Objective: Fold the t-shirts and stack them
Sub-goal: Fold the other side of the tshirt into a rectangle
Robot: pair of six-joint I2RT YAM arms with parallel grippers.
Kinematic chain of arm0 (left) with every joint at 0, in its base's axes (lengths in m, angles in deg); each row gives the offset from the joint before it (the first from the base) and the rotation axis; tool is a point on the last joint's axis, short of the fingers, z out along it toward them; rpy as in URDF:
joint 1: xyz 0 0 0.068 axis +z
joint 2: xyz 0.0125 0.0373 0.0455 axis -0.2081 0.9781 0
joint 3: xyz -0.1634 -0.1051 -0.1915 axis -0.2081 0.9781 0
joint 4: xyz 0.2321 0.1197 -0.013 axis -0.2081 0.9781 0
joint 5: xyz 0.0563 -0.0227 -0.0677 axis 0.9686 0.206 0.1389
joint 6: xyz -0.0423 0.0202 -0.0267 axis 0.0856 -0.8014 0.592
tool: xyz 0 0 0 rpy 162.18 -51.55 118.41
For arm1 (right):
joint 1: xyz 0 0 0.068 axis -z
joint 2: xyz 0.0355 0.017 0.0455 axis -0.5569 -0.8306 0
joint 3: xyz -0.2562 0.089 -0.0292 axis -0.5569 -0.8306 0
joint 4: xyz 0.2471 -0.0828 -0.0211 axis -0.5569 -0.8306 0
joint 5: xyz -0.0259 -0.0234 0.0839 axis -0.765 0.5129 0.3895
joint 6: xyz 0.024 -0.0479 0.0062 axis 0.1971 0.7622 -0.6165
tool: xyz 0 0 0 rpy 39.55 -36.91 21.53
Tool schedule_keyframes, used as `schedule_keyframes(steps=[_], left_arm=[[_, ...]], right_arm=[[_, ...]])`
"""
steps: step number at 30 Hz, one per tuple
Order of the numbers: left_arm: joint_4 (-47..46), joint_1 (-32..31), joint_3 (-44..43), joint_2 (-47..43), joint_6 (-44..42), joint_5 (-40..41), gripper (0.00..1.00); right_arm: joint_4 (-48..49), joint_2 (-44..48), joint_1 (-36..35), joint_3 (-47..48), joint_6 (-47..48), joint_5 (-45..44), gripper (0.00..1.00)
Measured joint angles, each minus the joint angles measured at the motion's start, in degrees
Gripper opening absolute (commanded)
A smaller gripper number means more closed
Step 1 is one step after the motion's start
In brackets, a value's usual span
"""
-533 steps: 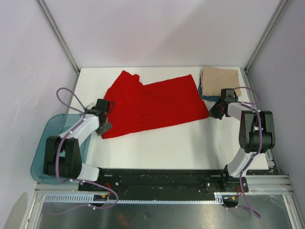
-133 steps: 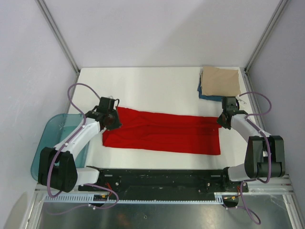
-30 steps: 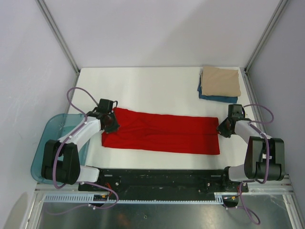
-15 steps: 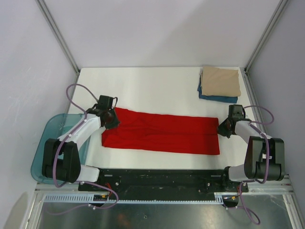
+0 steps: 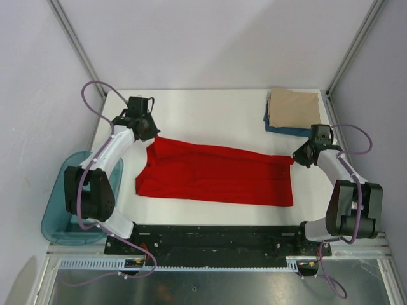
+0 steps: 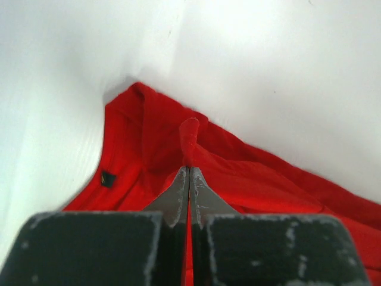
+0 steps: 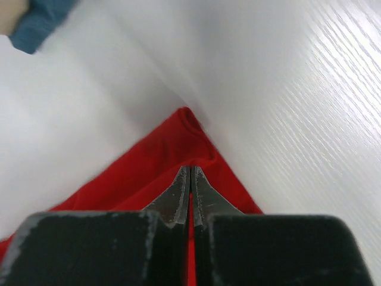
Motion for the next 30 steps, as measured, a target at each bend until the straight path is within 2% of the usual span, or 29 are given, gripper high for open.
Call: schedule_keyframes(steps=[5, 14, 24, 30], left_arm=[[0.55, 0.90, -3.61, 3.04, -0.61, 0.42, 0.00], [1.75, 1.27, -3.78, 3.52, -1.49, 0.59, 0.00], [1.95, 1.31, 7.34, -3.13, -1.49, -0.02, 0.00], [1.90, 1.31, 13.57, -6.62, -1.49, -0.79, 0.00]], right_arm=[[0.28, -3.04, 0.02, 3.63, -0.09, 1.22, 0.00], [-0.24, -3.61, 0.09, 4.31, -0.22, 2.23, 0.00], [-3.04, -1.22, -0.24, 4.00, -0.17, 2.16, 0.00], [-3.02, 2.91, -0.44, -0.83, -0.07, 2.19, 0.00]])
